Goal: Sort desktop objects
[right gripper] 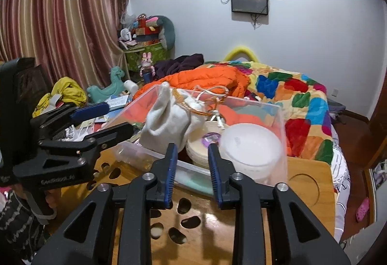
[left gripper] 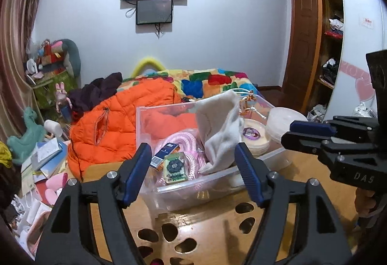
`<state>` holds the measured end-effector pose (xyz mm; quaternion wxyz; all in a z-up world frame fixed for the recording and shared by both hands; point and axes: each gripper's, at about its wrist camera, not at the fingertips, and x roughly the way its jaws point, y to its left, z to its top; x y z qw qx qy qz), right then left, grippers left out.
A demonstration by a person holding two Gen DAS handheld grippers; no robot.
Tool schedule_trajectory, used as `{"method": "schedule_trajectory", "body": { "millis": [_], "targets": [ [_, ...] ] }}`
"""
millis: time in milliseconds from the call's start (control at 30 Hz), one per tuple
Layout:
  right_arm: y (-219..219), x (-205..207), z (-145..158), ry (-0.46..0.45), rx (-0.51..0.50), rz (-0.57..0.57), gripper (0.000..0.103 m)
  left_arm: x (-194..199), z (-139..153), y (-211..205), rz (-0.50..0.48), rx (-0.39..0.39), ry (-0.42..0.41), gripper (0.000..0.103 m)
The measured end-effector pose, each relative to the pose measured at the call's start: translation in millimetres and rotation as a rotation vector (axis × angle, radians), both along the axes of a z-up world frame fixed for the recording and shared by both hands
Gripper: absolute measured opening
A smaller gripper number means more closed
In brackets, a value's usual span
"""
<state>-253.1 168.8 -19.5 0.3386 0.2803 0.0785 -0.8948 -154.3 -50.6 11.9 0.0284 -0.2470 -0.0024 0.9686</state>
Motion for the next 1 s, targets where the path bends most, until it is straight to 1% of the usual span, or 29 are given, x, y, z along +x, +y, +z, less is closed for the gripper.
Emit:
{"method": "schedule_trajectory", "body": {
  "millis": [33, 67, 133, 200, 267, 300, 400, 433, 567, 633, 800, 1000],
  "targets": [
    [2, 0, 0, 0.0, -0.006, -0.008, 0.036, 1, 0, 1, -0.001, 0.001, -0.002, 0.071],
    [4, 1, 1, 0.0, -0.01, -0.017, 0.038, 3, 0, 3, -0.002, 0.003, -0.006, 0.073],
    [10, 4, 1, 0.008, -0.015, -0.035, 0.039, 6, 0, 6, 0.009, 0.006, -0.006, 0.077],
    [14, 8, 2, 0.014, -0.016, -0.046, 0.039, 10, -1, 9, 0.025, 0.007, -0.002, 0.086],
    [17, 11, 2, 0.021, -0.017, -0.051, 0.04, 15, -2, 10, 0.055, 0.012, 0.004, 0.09],
    [19, 15, 3, 0.031, -0.015, -0.056, 0.043, 18, -3, 10, 0.068, 0.014, 0.002, 0.09],
    [22, 24, 3, 0.064, -0.004, -0.074, 0.056, 22, -6, 9, 0.089, 0.033, -0.01, 0.09],
    [23, 28, 3, 0.077, 0.0, -0.08, 0.059, 23, -7, 9, 0.096, 0.042, -0.016, 0.091],
    [28, 39, 0, 0.094, 0.014, -0.09, 0.065, 31, -13, 10, 0.121, 0.058, -0.04, 0.091],
    [33, 43, -1, 0.092, 0.009, -0.102, 0.075, 36, -14, 11, 0.135, 0.06, -0.04, 0.091],
    [46, 49, -2, 0.099, -0.035, -0.112, 0.075, 44, -13, 17, 0.142, 0.071, -0.033, 0.091],
    [49, 48, -7, 0.092, -0.043, -0.122, 0.075, 46, -12, 27, 0.127, 0.061, -0.022, 0.091]
  ]
}}
